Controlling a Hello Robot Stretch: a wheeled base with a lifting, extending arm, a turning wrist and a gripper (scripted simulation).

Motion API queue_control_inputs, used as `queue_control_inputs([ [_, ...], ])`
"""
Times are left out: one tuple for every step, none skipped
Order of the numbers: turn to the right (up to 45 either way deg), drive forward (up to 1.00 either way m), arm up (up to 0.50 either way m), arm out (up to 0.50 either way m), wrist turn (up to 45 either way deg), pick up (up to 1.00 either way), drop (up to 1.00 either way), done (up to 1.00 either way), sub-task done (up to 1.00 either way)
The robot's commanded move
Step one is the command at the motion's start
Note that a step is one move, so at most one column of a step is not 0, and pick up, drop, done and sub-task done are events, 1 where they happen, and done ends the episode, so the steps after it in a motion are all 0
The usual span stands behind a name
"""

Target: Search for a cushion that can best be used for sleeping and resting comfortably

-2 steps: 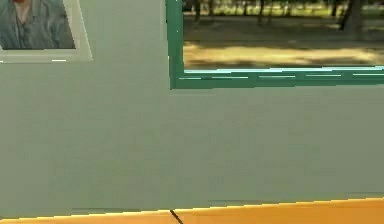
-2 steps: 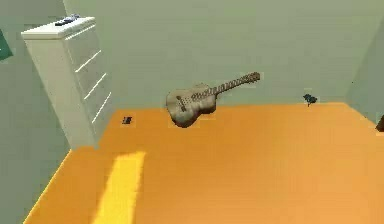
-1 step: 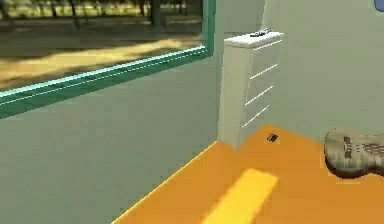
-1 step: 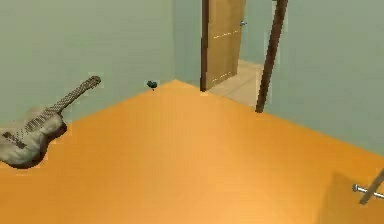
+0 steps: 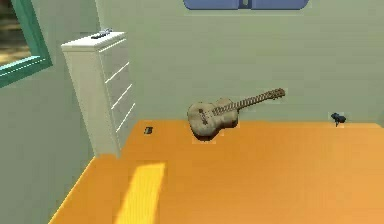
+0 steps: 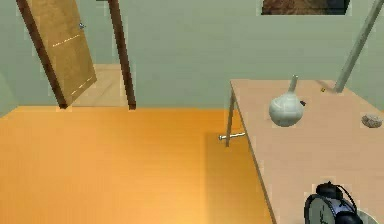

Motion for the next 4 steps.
queue_control_inputs([
  [0.0, 0.15, 0.0, 0.0, 0.0, 0.0, 0.0, 0.0, 0.0],
  [-45.0, 0.0, 0.0, 0.0, 0.0, 0.0, 0.0, 0.0, 0.0],
  [-15.0, 0.0, 0.0, 0.0, 0.0, 0.0, 0.0, 0.0, 0.0],
  [0.0, 0.3, 0.0, 0.0, 0.0, 0.0, 0.0, 0.0, 0.0],
])
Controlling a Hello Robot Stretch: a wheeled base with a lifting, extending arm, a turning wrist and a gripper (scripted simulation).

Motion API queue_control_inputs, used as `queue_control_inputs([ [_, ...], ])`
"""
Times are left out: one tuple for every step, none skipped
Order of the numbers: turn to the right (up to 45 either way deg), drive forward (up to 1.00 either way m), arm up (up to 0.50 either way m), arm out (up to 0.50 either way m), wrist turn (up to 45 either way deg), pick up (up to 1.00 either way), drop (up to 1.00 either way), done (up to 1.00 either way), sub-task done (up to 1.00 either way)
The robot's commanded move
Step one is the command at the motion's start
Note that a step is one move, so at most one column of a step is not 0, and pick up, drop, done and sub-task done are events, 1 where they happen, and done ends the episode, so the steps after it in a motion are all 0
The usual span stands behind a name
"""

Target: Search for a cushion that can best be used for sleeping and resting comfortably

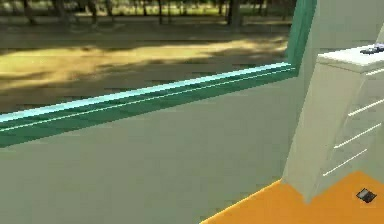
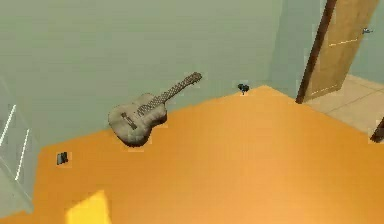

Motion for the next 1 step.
queue_control_inputs([
  [-45.0, 0.0, 0.0, 0.0, 0.0, 0.0, 0.0, 0.0, 0.0],
])
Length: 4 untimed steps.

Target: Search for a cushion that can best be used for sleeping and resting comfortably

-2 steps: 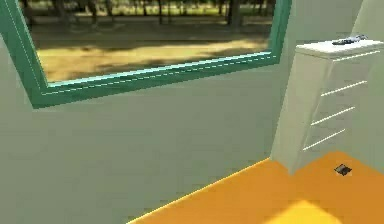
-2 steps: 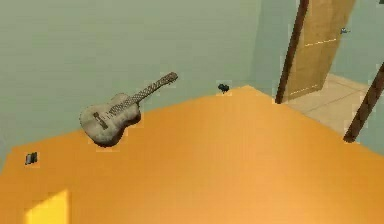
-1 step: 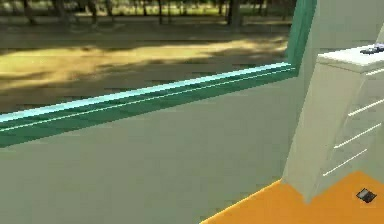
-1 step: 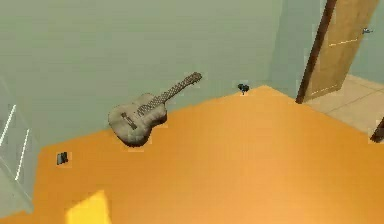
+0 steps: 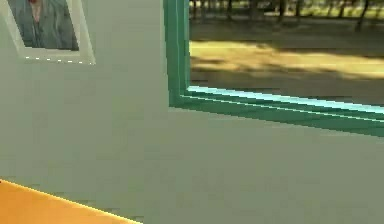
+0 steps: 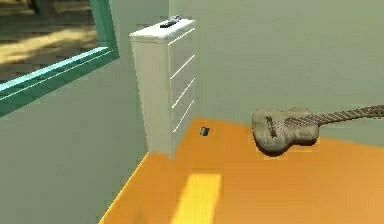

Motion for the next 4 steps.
queue_control_inputs([
  [-36.0, 0.0, 0.0, 0.0, 0.0, 0.0, 0.0, 0.0, 0.0],
  [0.0, 0.55, 0.0, 0.0, 0.0, 0.0, 0.0, 0.0, 0.0],
  [-36.0, 0.0, 0.0, 0.0, 0.0, 0.0, 0.0, 0.0, 0.0],
  [0.0, 1.0, 0.0, 0.0, 0.0, 0.0, 0.0, 0.0, 0.0],
])
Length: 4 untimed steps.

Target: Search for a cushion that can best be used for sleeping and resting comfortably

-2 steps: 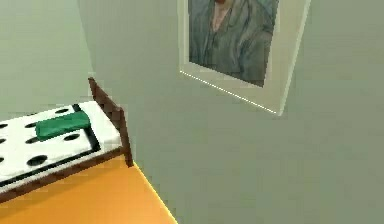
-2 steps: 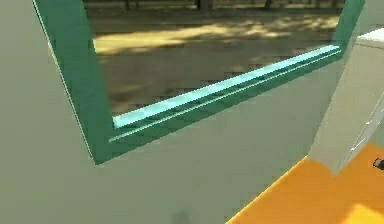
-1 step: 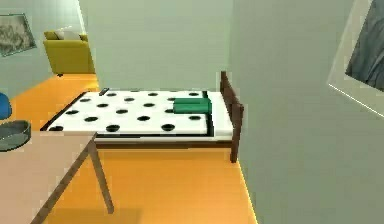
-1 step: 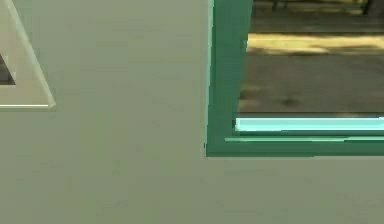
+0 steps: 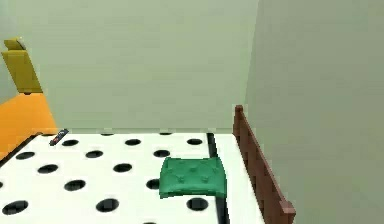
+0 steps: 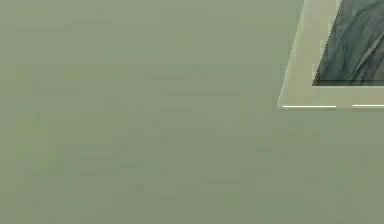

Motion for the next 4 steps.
queue_control_inputs([
  [-15.0, 0.0, 0.0, 0.0, 0.0, 0.0, 0.0, 0.0, 0.0],
  [0.0, 0.1, 0.0, 0.0, 0.0, 0.0, 0.0, 0.0, 0.0],
  [15.0, 0.0, 0.0, 0.0, 0.0, 0.0, 0.0, 0.0, 0.0],
  [0.0, 0.0, 0.0, 0.0, 0.0, 0.0, 0.0, 1.0, 0.0],
])
